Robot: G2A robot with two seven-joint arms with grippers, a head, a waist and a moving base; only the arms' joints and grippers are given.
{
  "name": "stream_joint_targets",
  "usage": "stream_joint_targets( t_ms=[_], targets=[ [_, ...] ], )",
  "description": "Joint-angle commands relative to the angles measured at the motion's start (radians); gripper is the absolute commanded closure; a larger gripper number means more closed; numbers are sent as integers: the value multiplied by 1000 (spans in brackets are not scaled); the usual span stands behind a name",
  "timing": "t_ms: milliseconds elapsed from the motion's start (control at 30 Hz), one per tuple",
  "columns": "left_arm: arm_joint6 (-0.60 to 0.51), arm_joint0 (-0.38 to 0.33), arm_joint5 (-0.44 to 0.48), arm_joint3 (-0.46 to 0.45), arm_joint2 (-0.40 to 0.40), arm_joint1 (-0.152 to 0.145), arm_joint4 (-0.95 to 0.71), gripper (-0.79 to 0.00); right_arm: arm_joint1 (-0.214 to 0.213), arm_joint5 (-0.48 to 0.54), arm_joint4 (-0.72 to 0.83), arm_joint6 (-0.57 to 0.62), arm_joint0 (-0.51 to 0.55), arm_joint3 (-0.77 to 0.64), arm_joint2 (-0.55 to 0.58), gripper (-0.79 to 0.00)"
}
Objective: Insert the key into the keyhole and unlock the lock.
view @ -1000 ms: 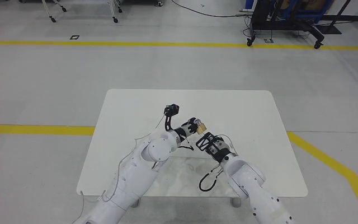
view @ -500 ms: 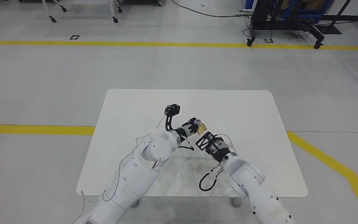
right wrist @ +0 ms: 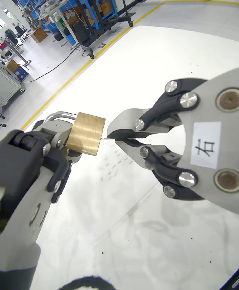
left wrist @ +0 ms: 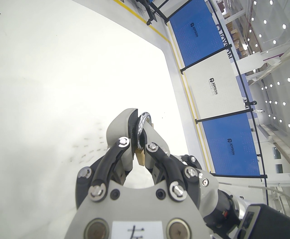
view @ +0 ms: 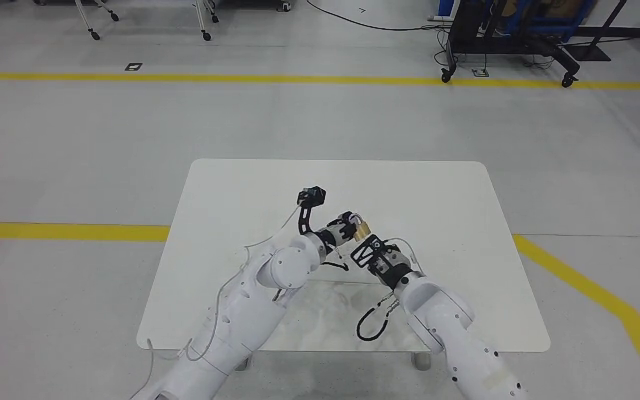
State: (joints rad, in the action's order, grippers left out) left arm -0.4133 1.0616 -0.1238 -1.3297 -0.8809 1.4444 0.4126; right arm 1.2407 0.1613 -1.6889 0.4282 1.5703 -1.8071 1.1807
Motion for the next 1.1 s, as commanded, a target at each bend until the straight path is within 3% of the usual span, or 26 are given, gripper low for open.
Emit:
stream_joint_targets(
  t_ms=[0, 767, 900, 1067],
  targets=[
    [2, -2, -9, 1, 6, 0, 23, 0, 0, 1, 1, 1, 0, -1, 3, 0],
    [9, -2, -39, 7, 11, 13, 72, 0, -3, 2, -8, 3, 21, -47, 25, 0],
    [-4, 3, -36, 10, -10, 15, 18, 0, -4, 3, -18, -3, 31, -57, 29, 0],
    [-87, 6, -33, 39, -81, 18, -204, 0, -13, 26, -89, -58, 58, -82, 47, 0]
  ],
)
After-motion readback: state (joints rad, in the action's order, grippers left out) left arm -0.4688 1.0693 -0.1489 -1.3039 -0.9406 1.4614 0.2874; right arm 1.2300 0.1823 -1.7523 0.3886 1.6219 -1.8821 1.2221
